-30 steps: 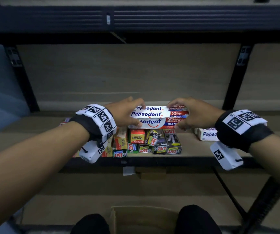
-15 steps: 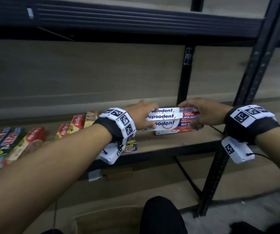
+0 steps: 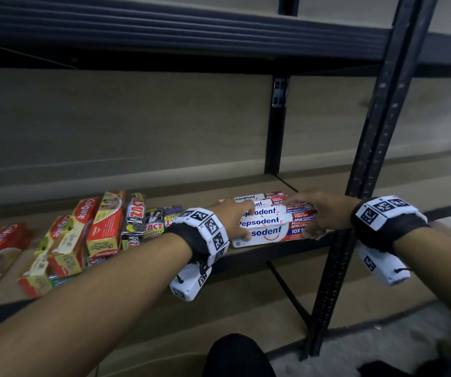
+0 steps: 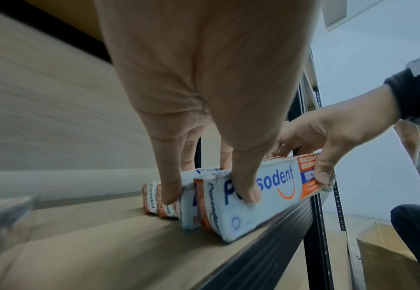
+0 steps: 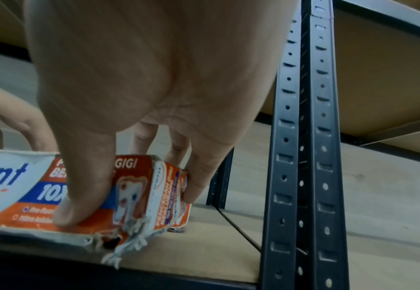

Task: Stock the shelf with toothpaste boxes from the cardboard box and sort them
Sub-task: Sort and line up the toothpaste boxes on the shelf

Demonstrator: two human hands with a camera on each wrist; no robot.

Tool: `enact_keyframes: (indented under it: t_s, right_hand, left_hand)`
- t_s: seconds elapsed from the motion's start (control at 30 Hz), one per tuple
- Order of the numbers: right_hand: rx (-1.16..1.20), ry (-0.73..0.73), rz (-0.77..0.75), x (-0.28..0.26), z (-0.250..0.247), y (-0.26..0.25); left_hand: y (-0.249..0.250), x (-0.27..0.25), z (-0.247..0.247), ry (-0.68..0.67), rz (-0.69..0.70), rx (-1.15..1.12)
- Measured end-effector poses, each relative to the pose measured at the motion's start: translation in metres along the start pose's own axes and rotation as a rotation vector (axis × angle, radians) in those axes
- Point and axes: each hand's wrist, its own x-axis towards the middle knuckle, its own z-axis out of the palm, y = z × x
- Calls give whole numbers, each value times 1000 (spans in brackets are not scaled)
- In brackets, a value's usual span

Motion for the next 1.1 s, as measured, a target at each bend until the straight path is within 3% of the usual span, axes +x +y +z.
enact_keyframes:
  t_s: [0.3, 0.43, 0.57, 0.77, 1.1]
  right_hand:
    - [40, -24, 12, 24, 12, 26]
    - [-123, 52, -23, 29, 9, 36]
    - [-147, 38, -109, 33, 8, 38]
    - [-146, 33, -56, 46, 14, 47]
    - [-152, 131, -37, 37, 22, 20]
  left_hand:
    - [2, 17, 13, -32, -55, -2]
    - [-2, 21, 17, -29, -61, 19]
    - [-1, 26, 17, -125, -67, 19]
    - [6, 29, 20, -148, -99, -17]
    - [-6, 15, 21, -126, -95, -42]
